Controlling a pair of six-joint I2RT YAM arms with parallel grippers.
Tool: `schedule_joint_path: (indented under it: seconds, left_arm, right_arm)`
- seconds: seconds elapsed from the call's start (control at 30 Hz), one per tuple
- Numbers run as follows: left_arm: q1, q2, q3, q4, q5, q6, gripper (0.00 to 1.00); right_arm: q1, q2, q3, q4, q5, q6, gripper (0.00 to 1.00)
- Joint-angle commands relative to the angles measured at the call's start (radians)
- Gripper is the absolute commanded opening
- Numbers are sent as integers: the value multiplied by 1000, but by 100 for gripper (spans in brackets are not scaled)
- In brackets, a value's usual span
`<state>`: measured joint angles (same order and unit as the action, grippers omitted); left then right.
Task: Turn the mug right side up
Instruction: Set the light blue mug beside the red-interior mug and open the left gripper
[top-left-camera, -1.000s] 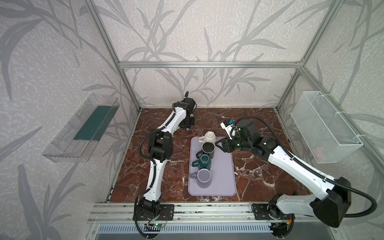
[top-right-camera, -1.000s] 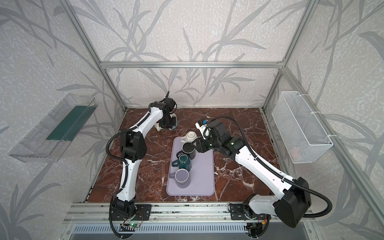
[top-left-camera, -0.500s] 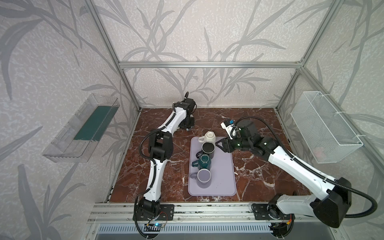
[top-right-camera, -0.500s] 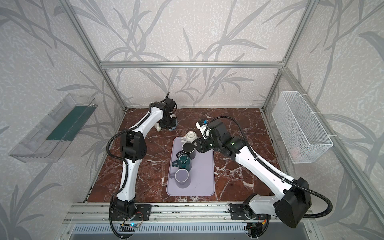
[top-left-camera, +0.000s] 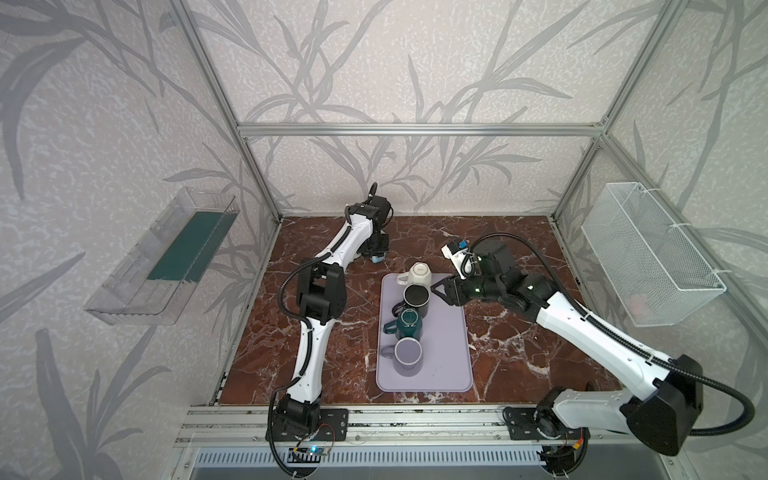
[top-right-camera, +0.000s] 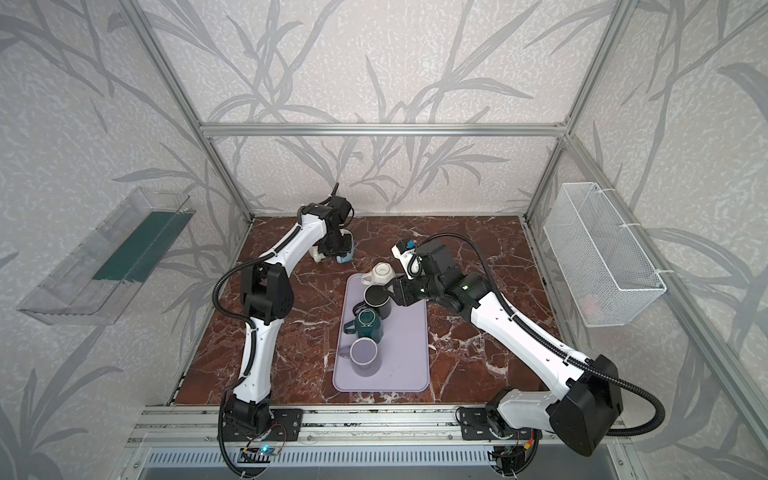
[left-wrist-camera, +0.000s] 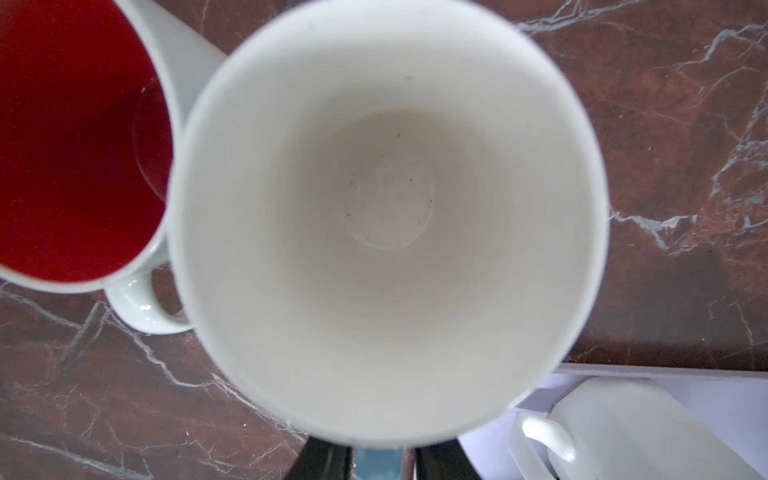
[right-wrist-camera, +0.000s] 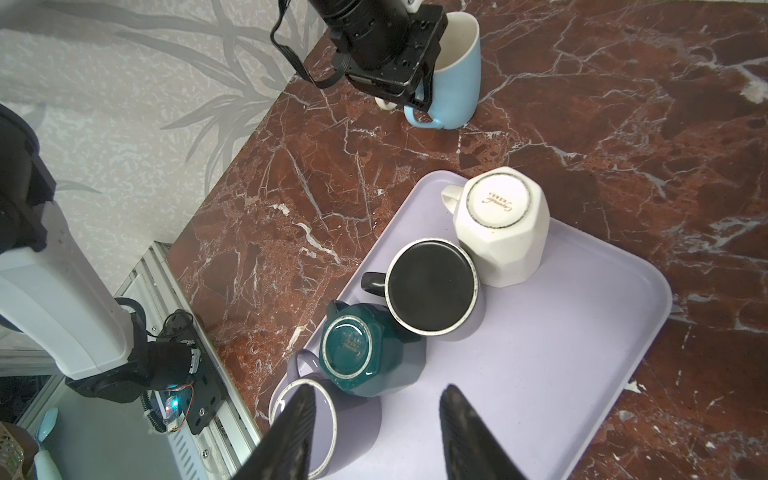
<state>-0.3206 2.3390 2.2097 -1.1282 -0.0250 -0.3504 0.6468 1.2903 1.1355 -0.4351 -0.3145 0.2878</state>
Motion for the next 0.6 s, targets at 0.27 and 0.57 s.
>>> schedule_joint_path:
  seconds: [0.27, 0.57]
  left_arm:
    - [-3, -121, 1, 11, 8, 22, 31]
    - [3, -281, -72, 62, 28, 19, 32]
  right_arm:
    - [-5, 9, 56, -76, -47, -146, 51]
    - [52, 81, 171, -212, -51, -314, 53]
